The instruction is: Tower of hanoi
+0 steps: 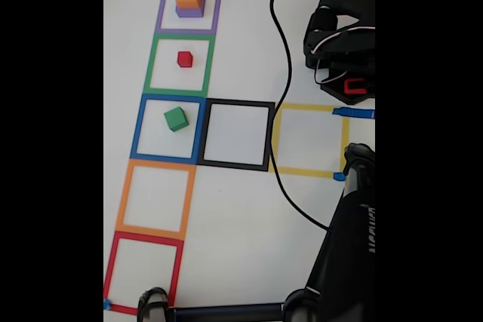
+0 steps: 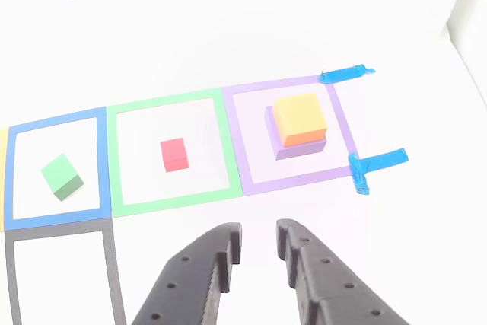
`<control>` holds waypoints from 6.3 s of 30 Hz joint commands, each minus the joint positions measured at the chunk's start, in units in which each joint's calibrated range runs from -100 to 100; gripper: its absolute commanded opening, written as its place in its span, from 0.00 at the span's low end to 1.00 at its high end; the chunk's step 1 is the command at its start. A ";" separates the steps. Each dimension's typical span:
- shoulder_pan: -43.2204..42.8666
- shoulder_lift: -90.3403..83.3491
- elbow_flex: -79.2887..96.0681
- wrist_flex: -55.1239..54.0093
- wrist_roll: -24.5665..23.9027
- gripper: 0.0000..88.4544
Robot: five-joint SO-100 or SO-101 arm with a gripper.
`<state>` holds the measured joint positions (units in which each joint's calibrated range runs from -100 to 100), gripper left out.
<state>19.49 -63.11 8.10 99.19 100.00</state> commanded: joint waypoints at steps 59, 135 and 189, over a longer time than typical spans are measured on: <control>-8.65 65.41 76.54 -156.44 0.00 0.34; -16.03 81.31 69.26 -161.62 0.00 0.04; -41.82 -1.77 14.99 -13.77 -1.69 0.02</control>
<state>-21.47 -60.15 11.38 93.39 94.96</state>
